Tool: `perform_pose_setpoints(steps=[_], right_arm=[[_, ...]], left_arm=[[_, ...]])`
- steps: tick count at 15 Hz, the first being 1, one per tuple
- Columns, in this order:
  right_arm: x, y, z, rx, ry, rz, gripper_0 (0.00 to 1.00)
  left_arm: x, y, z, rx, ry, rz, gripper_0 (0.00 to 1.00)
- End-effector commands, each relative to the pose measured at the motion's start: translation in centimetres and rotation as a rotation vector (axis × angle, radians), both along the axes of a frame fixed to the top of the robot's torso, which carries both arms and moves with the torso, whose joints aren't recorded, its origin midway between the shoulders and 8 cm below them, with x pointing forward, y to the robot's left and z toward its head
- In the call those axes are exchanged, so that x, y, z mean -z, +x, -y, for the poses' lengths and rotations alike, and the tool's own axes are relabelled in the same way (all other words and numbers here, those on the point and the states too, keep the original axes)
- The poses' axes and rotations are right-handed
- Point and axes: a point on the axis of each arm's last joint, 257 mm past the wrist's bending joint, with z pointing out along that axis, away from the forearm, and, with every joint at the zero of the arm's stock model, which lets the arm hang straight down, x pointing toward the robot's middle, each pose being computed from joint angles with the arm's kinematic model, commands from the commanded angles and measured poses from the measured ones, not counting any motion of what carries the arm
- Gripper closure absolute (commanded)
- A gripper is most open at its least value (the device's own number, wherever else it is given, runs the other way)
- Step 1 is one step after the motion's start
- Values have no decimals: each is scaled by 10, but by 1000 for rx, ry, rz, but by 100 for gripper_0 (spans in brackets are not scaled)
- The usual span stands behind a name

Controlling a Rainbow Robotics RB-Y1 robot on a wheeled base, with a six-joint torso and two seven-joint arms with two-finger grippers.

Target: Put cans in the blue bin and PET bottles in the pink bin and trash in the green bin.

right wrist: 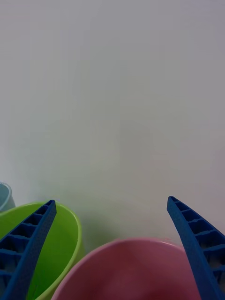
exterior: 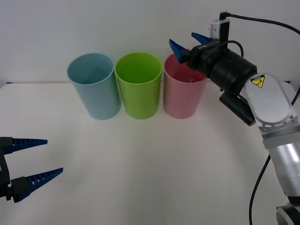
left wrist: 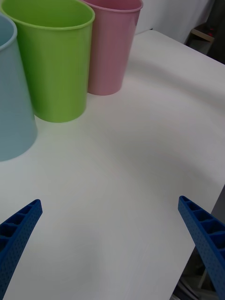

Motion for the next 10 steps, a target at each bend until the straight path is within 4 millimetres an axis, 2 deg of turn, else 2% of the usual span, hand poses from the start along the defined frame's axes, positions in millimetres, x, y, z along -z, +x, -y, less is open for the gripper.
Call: perform_pose_setpoints(steps=[1, 3, 5, 6, 10], right_arm=[[-31, -27, 5, -98, 8, 16, 20], [-39, -55, 24, -140, -15, 21, 20], [-31, -86, 47, -170, -37, -1, 20], [-23, -107, 63, -178, -60, -19, 20], [17, -163, 108, -161, -136, -97, 20]], left_arm=[[0, 0, 0, 0, 0, 0, 0], [0, 0, 0, 0, 0, 0, 0], [0, 0, 0, 0, 0, 0, 0], [0, 0, 0, 0, 0, 0, 0], [0, 0, 0, 0, 0, 0, 0]])
